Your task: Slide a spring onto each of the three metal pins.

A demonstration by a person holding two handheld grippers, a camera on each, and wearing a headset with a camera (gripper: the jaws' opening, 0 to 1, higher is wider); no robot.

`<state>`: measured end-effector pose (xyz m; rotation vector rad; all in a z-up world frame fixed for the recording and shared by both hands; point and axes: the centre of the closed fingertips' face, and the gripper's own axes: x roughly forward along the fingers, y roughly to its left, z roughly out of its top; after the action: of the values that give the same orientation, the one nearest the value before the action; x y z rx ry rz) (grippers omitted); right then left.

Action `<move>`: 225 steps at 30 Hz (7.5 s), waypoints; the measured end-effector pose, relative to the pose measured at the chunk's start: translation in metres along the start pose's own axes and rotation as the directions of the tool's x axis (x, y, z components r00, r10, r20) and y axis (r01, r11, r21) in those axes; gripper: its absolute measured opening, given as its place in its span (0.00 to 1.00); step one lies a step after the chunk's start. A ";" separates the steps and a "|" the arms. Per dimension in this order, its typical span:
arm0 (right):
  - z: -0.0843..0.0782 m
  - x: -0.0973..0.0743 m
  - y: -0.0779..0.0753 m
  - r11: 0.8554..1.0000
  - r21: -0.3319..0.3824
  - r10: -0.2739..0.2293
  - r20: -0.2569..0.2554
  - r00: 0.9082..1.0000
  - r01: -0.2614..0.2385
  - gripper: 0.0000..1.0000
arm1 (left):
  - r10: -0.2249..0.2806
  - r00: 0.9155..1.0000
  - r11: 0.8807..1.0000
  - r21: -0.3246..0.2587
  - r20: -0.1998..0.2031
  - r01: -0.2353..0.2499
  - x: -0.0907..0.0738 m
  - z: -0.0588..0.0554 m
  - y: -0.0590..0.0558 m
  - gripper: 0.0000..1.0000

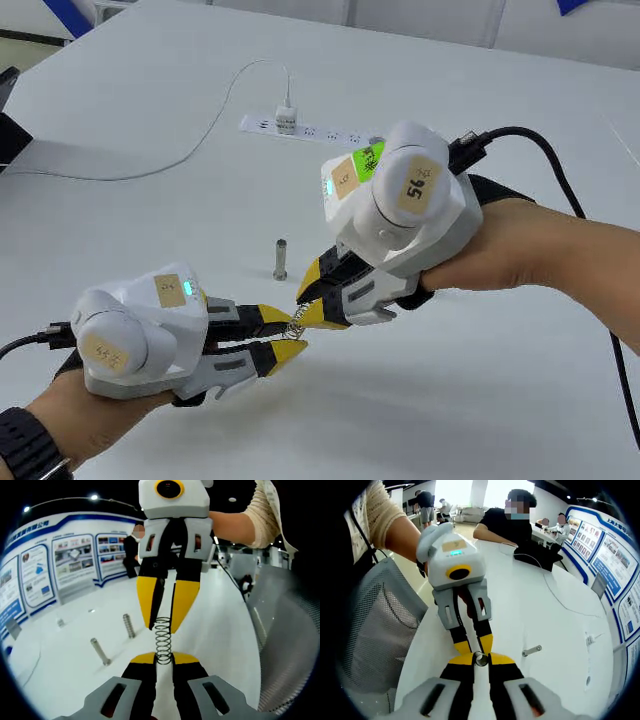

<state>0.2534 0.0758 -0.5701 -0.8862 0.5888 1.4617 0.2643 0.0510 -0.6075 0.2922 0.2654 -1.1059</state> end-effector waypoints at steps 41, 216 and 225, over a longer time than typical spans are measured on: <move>0.008 0.002 -0.006 0.996 0.083 -0.027 0.084 0.996 0.020 0.12 | 0.020 0.999 0.998 -0.057 0.041 -0.018 -0.003 0.005 0.007 0.11; -0.024 0.045 -0.115 0.924 0.354 -0.186 0.090 0.978 0.143 0.12 | 0.175 0.984 0.969 -0.169 -0.032 -0.178 -0.023 -0.024 0.051 0.64; -0.028 0.051 -0.113 0.917 0.368 -0.195 0.075 0.978 0.154 0.12 | 0.173 0.984 0.970 -0.169 -0.033 -0.176 -0.023 -0.024 0.050 0.64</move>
<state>0.3725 0.0951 -0.6101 -0.5492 0.6525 1.1819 0.2984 0.1001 -0.6170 0.1687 0.3428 -0.9006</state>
